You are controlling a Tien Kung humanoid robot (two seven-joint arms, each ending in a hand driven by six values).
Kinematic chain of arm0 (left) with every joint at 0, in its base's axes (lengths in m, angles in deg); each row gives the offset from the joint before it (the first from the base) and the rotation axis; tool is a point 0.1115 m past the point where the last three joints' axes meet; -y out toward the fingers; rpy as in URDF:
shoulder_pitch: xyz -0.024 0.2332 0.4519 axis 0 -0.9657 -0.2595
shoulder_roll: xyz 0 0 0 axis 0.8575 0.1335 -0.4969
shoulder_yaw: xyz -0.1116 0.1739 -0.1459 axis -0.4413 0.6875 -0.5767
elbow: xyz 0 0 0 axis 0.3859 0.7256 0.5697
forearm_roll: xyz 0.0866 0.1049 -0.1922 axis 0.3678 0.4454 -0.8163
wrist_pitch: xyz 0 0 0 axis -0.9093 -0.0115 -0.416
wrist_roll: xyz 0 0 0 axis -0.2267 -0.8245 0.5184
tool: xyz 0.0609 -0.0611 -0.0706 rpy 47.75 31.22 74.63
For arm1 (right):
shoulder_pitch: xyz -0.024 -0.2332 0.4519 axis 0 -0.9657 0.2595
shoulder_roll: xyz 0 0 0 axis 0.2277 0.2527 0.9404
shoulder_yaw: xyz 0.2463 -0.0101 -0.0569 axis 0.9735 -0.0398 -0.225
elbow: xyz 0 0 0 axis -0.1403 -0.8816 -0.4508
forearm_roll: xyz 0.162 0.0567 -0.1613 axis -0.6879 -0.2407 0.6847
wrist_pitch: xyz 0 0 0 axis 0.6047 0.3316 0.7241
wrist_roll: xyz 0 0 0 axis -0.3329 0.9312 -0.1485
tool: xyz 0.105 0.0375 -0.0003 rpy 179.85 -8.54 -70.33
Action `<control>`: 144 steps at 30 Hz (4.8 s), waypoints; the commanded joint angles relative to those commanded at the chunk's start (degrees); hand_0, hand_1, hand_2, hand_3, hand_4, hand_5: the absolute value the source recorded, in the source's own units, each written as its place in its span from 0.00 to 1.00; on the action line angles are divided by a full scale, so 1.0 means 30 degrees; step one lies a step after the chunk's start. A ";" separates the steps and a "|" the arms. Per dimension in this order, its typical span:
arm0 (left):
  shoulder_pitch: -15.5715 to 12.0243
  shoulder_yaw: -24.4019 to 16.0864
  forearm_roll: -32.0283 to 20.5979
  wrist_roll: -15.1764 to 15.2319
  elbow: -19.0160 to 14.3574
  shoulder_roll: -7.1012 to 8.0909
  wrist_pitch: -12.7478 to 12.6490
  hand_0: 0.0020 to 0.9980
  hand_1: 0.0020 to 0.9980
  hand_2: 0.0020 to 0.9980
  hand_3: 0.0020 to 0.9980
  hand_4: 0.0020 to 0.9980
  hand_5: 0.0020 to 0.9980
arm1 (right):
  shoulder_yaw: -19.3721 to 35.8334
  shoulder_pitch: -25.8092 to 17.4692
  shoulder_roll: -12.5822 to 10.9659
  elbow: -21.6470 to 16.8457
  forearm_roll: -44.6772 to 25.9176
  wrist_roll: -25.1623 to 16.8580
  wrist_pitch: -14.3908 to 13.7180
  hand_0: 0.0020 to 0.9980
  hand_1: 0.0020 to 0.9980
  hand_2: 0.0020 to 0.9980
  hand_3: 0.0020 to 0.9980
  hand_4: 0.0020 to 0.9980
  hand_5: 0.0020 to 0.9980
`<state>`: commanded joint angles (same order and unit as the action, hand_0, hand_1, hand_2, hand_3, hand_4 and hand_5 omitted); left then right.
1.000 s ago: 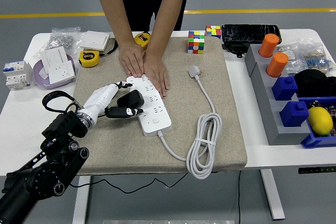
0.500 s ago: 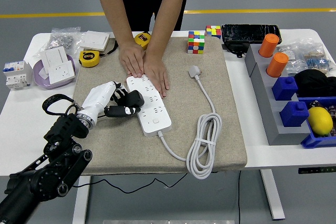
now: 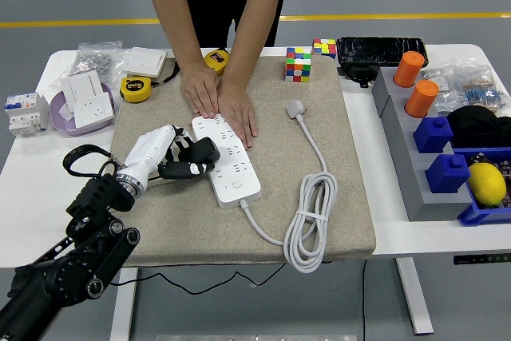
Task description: Pick up the plug,place it near the board,insert it into the board,press the button
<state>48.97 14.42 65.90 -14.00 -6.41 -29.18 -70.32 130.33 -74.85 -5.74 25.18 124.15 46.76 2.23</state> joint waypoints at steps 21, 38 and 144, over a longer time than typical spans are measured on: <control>-0.0827 -0.2561 -0.4750 0.1141 -0.1176 0.0212 0.0281 0.31 0.15 0.17 0.23 0.69 0.35 | 0.0121 -0.0018 0.0044 0.0000 0.0058 0.0033 -0.0004 0.80 0.71 0.72 0.75 1.00 1.00; -0.1518 -0.3338 -0.0307 0.1086 -0.0823 0.1288 0.0690 0.45 0.50 0.44 0.43 0.88 0.36 | -0.0036 0.0009 0.0017 0.0000 -0.0042 -0.0010 -0.0009 0.80 0.71 0.72 0.75 1.00 1.00; -0.5474 -0.6928 -2.4370 0.2455 -0.7814 -0.0489 0.2136 0.70 0.67 0.65 0.72 1.00 0.84 | 0.0324 -0.0075 0.0149 0.0000 0.0255 0.0013 0.0022 0.80 0.71 0.72 0.75 1.00 0.99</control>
<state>32.54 -6.36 -7.21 -6.63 -29.85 -30.65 -63.91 131.30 -75.07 -5.30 25.18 124.91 46.80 2.30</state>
